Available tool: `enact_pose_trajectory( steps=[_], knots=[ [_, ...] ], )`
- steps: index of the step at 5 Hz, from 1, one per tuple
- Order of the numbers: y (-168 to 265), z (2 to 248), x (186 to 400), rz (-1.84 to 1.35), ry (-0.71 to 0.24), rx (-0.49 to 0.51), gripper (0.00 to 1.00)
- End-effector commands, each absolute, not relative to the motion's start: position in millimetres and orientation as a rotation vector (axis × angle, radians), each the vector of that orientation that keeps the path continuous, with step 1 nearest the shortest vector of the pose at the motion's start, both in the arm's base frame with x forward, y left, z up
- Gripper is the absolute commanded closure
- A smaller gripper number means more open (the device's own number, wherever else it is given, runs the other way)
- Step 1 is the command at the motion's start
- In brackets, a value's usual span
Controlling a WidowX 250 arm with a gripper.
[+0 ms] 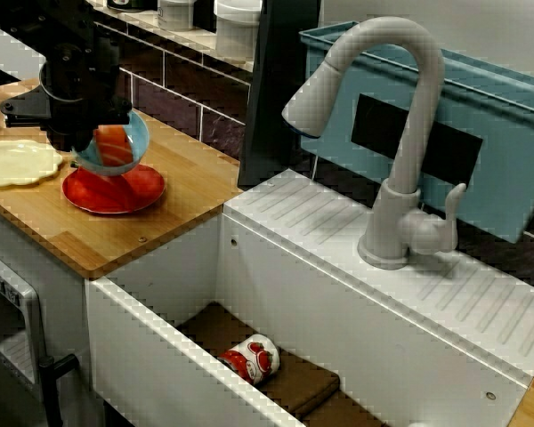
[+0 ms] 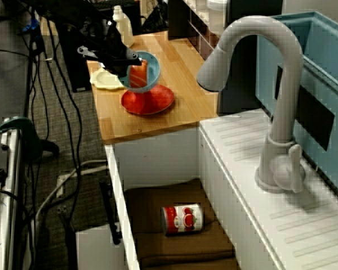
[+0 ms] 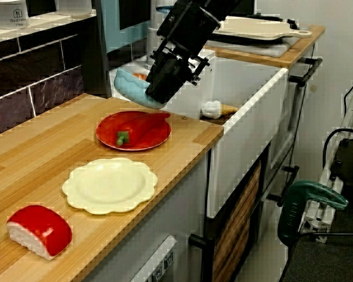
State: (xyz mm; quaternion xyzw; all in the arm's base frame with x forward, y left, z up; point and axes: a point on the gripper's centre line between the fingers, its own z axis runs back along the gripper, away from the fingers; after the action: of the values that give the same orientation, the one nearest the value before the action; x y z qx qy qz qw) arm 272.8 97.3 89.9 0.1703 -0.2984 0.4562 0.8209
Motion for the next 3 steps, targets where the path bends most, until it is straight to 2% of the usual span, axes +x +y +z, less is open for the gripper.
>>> enact_pose_trajectory(
  steps=[1,3],
  knots=[
    [81.1,108.5,274.9,0.954,-0.667,0.303,1.0],
    [52.0,104.8,272.2,0.9,-0.653,0.276,1.0]
  ],
)
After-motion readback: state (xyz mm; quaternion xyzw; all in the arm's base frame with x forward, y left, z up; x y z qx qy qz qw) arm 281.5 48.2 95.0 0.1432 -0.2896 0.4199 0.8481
